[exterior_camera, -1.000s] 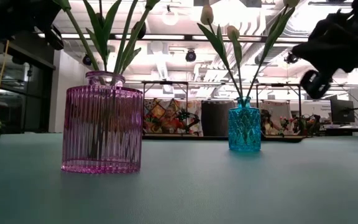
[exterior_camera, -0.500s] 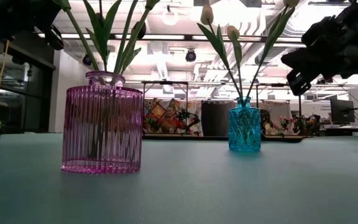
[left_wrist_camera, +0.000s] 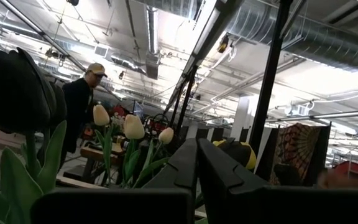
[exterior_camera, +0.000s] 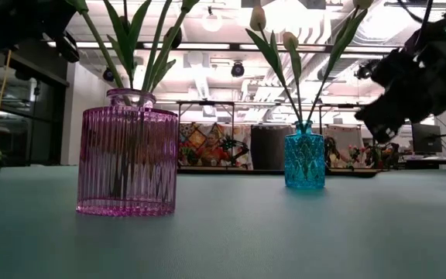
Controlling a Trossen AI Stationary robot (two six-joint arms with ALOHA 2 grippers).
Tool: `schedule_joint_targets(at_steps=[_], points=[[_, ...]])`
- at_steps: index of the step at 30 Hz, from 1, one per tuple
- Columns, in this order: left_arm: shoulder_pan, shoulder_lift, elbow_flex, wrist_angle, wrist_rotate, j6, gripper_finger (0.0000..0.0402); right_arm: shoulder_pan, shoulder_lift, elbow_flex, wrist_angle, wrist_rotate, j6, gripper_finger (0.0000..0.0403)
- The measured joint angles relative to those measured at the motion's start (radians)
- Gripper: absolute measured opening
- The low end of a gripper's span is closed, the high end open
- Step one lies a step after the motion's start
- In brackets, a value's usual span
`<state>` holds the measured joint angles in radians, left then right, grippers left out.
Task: Sort flowers into vase by color
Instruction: Return to Home Position
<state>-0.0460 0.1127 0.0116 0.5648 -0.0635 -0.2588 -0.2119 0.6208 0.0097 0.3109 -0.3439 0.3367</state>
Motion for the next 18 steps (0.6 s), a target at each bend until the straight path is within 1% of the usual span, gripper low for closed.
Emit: schedule_joint_targets(at_steps=[6, 8, 11, 15, 18], points=[[0.000, 0.000, 0.000, -0.002, 0.000, 0.000, 0.0001, 0.000, 0.000, 0.000, -0.101, 0.000, 0.000, 0.0000], [0.000, -0.003, 0.000, -0.008, 0.000, 0.000, 0.0001, 0.005, -0.023, 0.000, -0.149, 0.001, 0.002, 0.0000], [-0.001, -0.034, 0.001, -0.029, 0.000, 0.000, 0.0001, 0.021, -0.149, 0.000, -0.246, 0.001, -0.001, 0.0000], [0.000, -0.112, 0.001, -0.099, 0.000, 0.000, 0.0001, 0.046, -0.349, 0.000, -0.248, 0.006, -0.002, 0.0000], [0.000, -0.109, 0.000, -0.149, 0.000, 0.000, 0.0001, 0.052, -0.493, 0.000, -0.256, 0.004, 0.003, 0.0000]])
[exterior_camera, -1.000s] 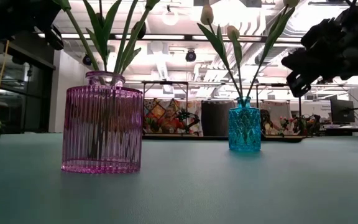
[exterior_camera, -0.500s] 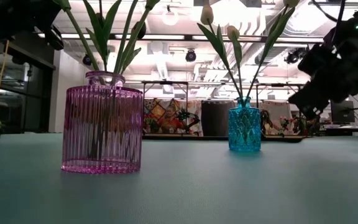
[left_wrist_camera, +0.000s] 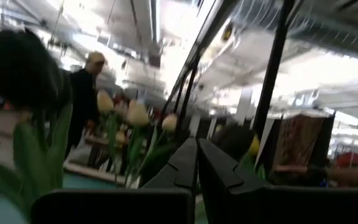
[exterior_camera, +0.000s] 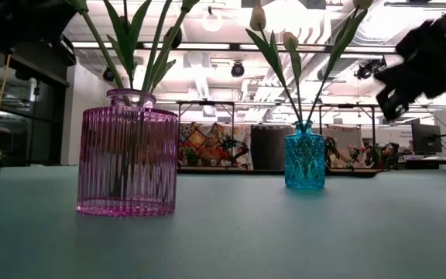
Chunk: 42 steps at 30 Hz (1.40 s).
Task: Sort flowers into vase by color
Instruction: Return to Home Position
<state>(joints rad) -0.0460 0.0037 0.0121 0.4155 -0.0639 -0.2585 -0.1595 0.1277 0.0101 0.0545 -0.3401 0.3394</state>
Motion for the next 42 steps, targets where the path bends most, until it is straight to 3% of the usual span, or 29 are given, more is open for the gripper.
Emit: schedule_joint_targets(at_steps=[3, 8, 12, 42], points=[[0.000, 0.000, 0.001, -0.109, 0.000, 0.000, 0.0001, 0.003, -0.129, 0.000, 0.000, 0.000, -0.005, 0.0000], [-0.001, 0.000, 0.001, -0.414, 0.009, -0.001, 0.0001, 0.012, -0.128, 0.001, 0.109, -0.009, -0.004, 0.0000], [-0.003, 0.000, 0.001, -0.405, 0.051, 0.000, 0.0001, 0.028, -0.128, 0.000, 0.097, -0.007, -0.004, 0.0000], [-0.003, 0.009, 0.001, -0.408, 0.052, 0.000, 0.0001, 0.035, -0.108, -0.001, 0.034, -0.007, -0.004, 0.0000]])
